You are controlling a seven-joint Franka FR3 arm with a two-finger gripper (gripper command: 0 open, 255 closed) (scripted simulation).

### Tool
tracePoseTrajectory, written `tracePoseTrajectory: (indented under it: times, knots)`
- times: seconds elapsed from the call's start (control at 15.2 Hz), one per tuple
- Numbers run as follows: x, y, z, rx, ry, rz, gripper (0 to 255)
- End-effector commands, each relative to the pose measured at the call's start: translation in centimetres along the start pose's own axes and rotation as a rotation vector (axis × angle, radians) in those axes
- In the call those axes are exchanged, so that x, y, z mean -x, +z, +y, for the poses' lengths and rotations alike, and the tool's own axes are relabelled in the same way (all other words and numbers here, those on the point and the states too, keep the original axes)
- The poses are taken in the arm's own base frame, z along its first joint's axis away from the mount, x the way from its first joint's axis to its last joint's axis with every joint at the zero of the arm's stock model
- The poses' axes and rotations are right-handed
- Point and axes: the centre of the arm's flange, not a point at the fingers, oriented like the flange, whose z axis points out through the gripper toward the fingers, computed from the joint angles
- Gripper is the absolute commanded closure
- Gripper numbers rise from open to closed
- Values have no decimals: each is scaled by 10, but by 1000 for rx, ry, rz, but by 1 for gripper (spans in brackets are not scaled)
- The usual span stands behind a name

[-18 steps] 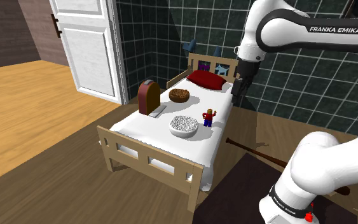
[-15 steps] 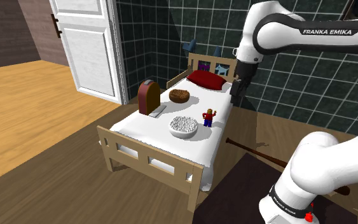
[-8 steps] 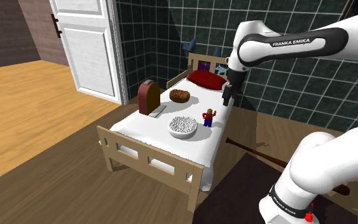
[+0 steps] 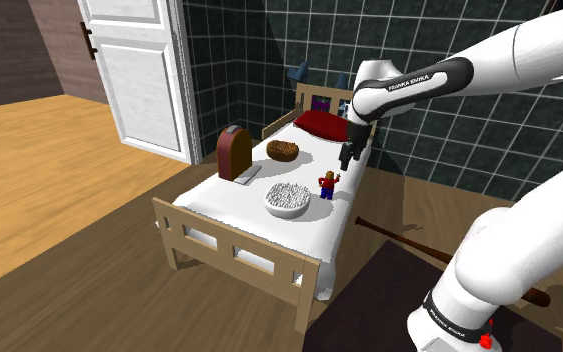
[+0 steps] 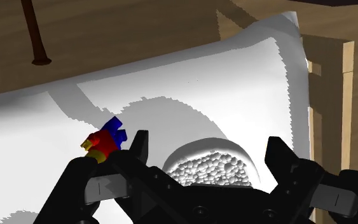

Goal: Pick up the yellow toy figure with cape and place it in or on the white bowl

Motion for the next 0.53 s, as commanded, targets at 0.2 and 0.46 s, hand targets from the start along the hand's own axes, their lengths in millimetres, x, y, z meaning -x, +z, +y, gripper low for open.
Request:
tracePoseTrajectory:
  times: [0.2,0.46]
  knots:
    - [-32,40,38,5,1,10,0]
    - [-58,73,69,8,2,17,0]
